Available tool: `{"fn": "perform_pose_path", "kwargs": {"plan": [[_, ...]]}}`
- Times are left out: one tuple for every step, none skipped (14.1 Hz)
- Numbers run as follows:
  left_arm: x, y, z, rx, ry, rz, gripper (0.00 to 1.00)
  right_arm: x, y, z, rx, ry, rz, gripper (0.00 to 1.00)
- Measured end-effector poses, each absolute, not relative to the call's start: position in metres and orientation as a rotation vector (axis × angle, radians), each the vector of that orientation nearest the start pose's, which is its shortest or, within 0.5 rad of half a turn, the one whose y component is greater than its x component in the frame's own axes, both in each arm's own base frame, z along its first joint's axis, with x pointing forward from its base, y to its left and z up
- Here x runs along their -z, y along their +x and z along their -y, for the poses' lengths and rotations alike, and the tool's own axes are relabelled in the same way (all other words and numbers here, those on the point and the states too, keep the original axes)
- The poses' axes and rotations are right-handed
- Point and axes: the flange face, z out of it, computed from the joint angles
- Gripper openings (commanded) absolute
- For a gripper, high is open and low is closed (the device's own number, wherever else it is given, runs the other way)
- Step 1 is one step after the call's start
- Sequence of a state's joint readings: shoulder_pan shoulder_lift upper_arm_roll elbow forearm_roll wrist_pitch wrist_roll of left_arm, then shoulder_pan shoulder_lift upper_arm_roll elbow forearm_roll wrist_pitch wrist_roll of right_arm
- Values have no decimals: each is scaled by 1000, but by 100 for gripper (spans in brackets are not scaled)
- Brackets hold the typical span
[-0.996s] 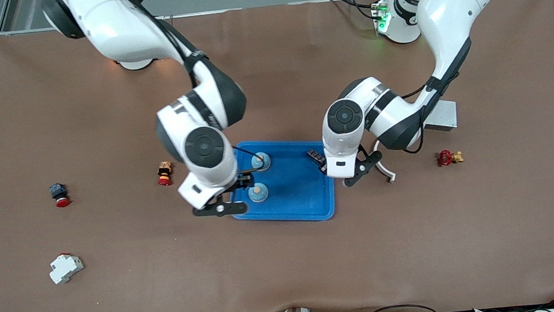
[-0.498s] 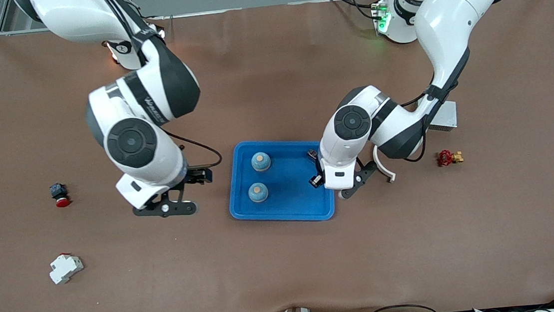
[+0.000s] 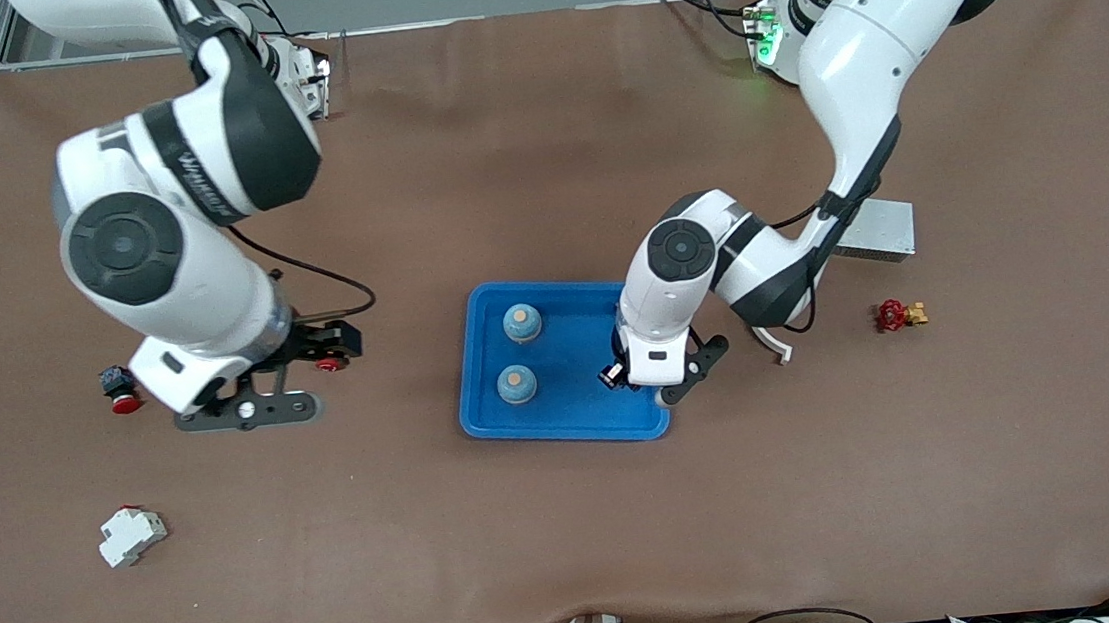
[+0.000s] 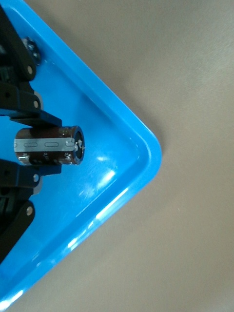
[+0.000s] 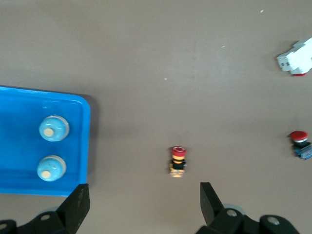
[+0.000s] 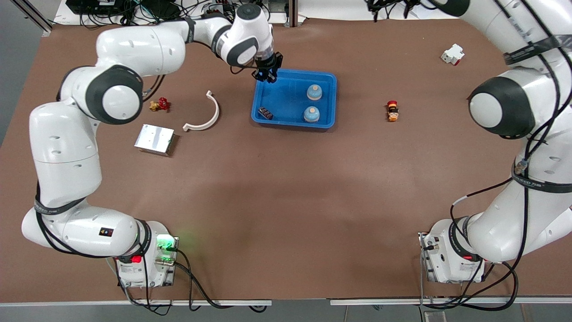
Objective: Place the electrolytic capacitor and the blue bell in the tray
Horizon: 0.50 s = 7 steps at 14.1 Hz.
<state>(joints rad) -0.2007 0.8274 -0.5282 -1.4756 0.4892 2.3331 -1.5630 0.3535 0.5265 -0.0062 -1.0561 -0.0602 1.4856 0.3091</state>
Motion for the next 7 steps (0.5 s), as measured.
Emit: {"fn": "perform_pose_path", "kwargs": {"plan": [[-234,595,423,116,-3081,1105,0,-534,652,-214,-119,-3228,70,100],[-227,594,424,109,-3079,1100,0,-541,649,-200,-121,-3227,67,100],[-221,593,424,99,-3075,1099,0,-549,644,-188,-120,-3226,56,100],[-216,594,422,93,-3068,1102,0,-560,637,-179,-112,-3224,54,100],[-212,595,419,92,-3060,1106,0,-573,628,-173,-101,-3224,59,100],[-209,597,416,92,-3053,1111,0,-585,619,-168,-96,-3226,76,100],[-207,598,414,93,-3048,1113,0,-598,610,-161,-93,-3230,96,100]]}}
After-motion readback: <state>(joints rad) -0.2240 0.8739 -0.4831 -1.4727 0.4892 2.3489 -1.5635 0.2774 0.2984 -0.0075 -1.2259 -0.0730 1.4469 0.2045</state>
